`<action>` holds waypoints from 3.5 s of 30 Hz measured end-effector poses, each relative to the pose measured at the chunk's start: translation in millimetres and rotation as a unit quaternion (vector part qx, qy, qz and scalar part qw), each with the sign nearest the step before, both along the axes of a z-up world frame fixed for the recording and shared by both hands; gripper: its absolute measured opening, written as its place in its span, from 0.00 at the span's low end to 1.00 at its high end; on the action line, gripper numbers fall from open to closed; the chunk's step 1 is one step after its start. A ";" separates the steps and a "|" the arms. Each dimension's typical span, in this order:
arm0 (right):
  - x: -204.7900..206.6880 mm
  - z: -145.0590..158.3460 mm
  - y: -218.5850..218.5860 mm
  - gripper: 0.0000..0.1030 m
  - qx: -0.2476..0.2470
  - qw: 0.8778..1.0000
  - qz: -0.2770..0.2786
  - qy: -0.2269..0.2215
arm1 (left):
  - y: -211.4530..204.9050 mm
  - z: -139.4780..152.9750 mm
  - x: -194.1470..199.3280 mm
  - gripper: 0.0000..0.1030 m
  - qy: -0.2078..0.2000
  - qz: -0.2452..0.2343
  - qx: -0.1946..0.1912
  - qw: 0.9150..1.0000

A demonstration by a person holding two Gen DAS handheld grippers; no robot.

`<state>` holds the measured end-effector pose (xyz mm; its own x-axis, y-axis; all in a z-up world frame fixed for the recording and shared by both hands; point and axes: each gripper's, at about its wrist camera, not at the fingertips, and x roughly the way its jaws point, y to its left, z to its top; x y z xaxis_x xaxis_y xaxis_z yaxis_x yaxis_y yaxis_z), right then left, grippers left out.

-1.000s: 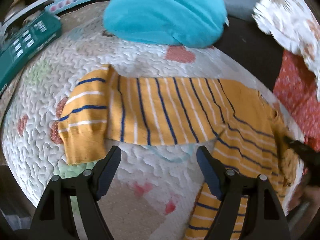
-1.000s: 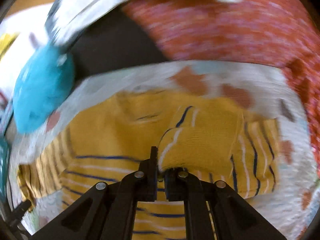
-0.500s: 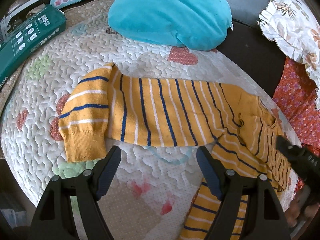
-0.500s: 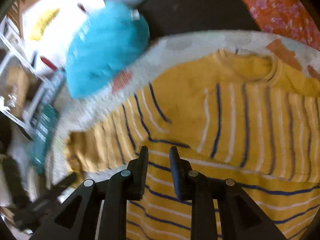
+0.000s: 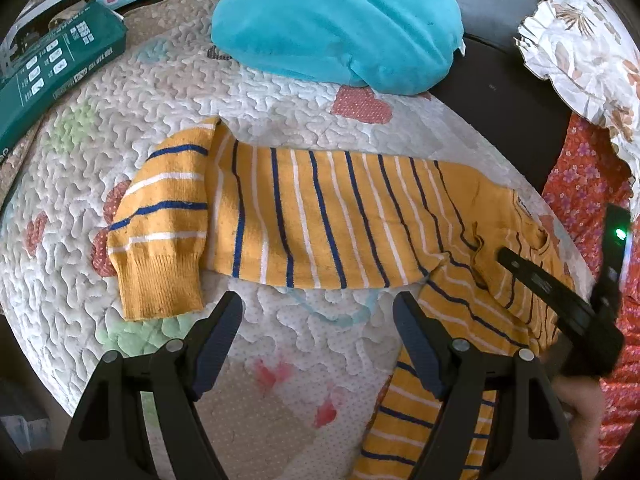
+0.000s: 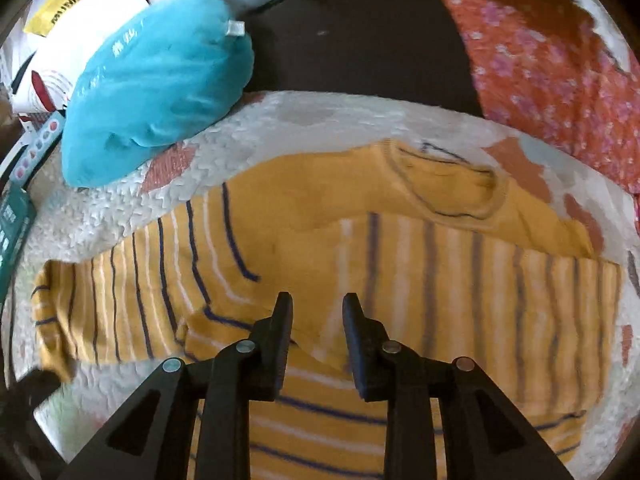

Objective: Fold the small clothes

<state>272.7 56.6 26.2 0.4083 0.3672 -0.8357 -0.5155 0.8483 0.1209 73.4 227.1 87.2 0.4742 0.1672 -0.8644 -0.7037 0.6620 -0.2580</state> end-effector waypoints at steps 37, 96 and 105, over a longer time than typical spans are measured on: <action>16.6 -2.2 33.3 0.06 0.049 0.995 -0.028 0.082 | 17.2 -2.4 -8.8 0.75 -0.006 0.025 -0.037 0.999; -228.3 -0.6 178.5 0.43 -0.008 0.954 0.297 0.044 | 173.6 8.1 -228.7 0.79 -0.019 0.348 0.026 0.937; -203.2 -40.5 187.9 0.08 0.003 0.973 0.205 0.109 | 166.5 6.4 -202.0 0.79 -0.011 0.311 0.029 0.950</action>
